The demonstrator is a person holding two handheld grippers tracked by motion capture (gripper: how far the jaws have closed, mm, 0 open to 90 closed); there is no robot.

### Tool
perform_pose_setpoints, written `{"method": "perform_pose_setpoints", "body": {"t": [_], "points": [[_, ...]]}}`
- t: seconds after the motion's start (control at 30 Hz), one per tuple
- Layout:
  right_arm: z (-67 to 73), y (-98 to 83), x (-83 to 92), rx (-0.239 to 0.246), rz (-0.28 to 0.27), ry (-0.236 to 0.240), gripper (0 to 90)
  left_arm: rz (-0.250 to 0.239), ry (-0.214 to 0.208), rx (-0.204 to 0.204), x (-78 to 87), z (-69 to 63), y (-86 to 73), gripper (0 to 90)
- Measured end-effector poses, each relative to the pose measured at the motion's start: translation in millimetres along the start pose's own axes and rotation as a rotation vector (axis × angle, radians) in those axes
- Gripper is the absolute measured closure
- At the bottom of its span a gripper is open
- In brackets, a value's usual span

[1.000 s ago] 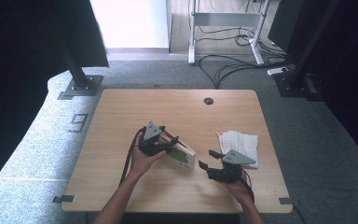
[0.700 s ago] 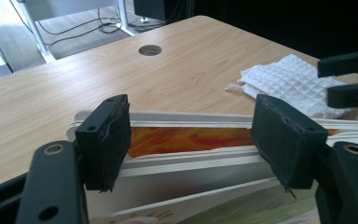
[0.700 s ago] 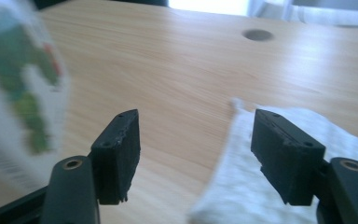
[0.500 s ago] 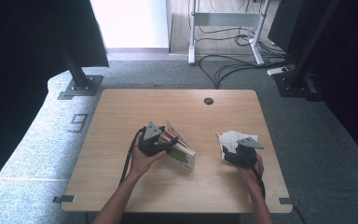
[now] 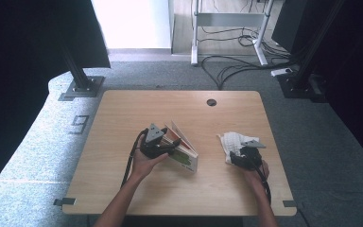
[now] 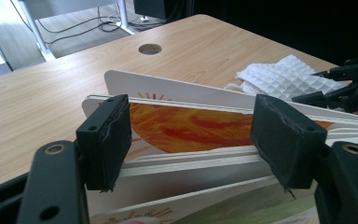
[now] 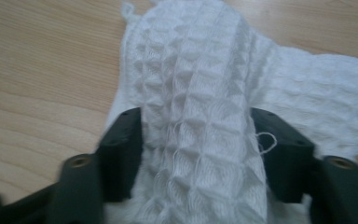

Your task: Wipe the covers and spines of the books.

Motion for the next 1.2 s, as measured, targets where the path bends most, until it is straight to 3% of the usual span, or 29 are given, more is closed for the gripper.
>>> {"method": "perform_pose_setpoints", "body": {"t": [0.1, 0.17, 0.33, 0.43, 0.57, 0.67, 0.83, 0.93, 1.07, 1.2], "points": [[3.0, 0.1, 1.6, 0.019, -0.005, 0.019, 61.4, 0.000, 0.002, -0.002, 0.3, -0.2, 0.0, 29.3], [5.8, 0.2, 2.1, 0.036, -0.004, 0.028, 68.3, 0.000, 0.002, -0.001, 0.2, -0.3, 0.0, 29.4], [8.1, -1.5, 6.1, 0.045, -0.011, 0.064, 72.4, -0.001, 0.000, 0.001, -0.1, 0.0, 0.0, 29.5], [9.7, -5.8, 12.3, 0.040, -0.046, 0.123, 72.8, 0.000, 0.000, -0.002, 0.3, -0.1, 0.0, 29.5], [15.5, -9.8, 28.3, 0.046, -0.113, 0.241, 72.8, 0.000, 0.000, -0.003, 0.4, -0.1, 0.0, 29.5], [27.2, -12.5, 42.9, 0.062, -0.152, 0.318, 72.7, -0.002, 0.003, -0.006, 0.4, -0.4, -0.1, 29.5], [59.5, -15.1, 63.4, 0.136, -0.206, 0.456, 72.2, 0.000, 0.000, -0.004, 0.6, 0.1, -0.2, 29.4], [79.4, -13.6, 72.2, 0.182, -0.220, 0.487, 71.8, 0.000, -0.001, -0.004, 0.6, 0.1, -0.2, 29.3], [96.4, -7.8, 83.2, 0.181, -0.273, 0.531, 69.8, -0.002, 0.002, -0.006, 0.4, -0.8, -0.3, 29.5], [108.4, -2.7, 85.8, 0.186, -0.301, 0.543, 69.1, 0.000, -0.002, -0.008, -0.8, -2.5, -0.9, 29.5]]}}
Point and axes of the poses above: each handheld gripper's, and its own axes: x roughly backward along the jaws, y roughly out of its top, z roughly to its left, the point moved 1 cm from there along -x, roughly forward along the jaws, and after that the axes turned 3 degrees about y, right-handed, at the moved point
